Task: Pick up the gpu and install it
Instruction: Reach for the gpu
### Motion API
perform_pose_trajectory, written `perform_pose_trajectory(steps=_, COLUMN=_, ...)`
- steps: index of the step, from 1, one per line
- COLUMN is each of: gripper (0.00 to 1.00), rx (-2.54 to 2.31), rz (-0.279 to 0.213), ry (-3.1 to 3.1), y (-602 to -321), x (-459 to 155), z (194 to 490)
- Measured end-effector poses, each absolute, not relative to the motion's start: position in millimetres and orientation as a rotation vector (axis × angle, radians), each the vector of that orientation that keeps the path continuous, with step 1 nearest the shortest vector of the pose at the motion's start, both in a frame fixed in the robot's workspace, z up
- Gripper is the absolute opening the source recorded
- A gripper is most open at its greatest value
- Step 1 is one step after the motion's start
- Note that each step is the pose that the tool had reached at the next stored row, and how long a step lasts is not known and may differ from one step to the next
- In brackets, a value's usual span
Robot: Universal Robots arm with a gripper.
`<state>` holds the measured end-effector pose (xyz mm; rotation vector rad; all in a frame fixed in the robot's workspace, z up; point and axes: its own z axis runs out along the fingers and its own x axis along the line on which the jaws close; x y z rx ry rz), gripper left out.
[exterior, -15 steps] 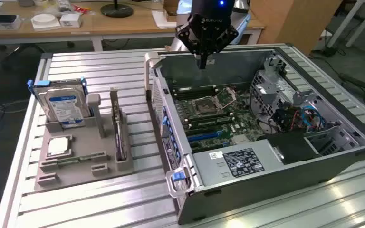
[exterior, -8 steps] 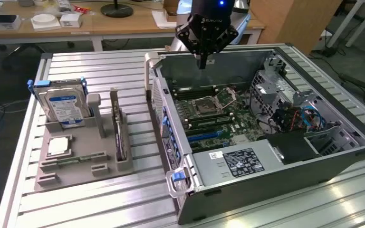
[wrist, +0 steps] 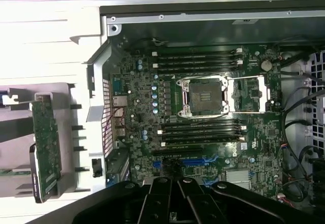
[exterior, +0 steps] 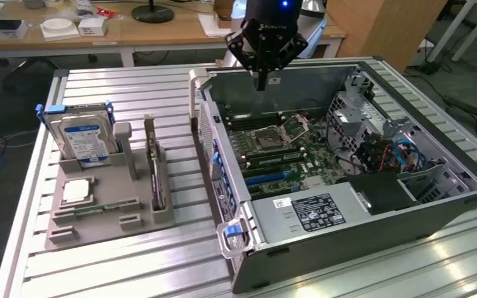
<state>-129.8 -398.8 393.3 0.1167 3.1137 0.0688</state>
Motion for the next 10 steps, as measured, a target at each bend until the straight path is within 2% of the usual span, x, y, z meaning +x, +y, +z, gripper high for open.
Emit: perform_pose_trajectory(steps=10, gripper=0.10, rx=0.117, rz=0.069, ry=3.114, y=-399, x=-144, z=393)
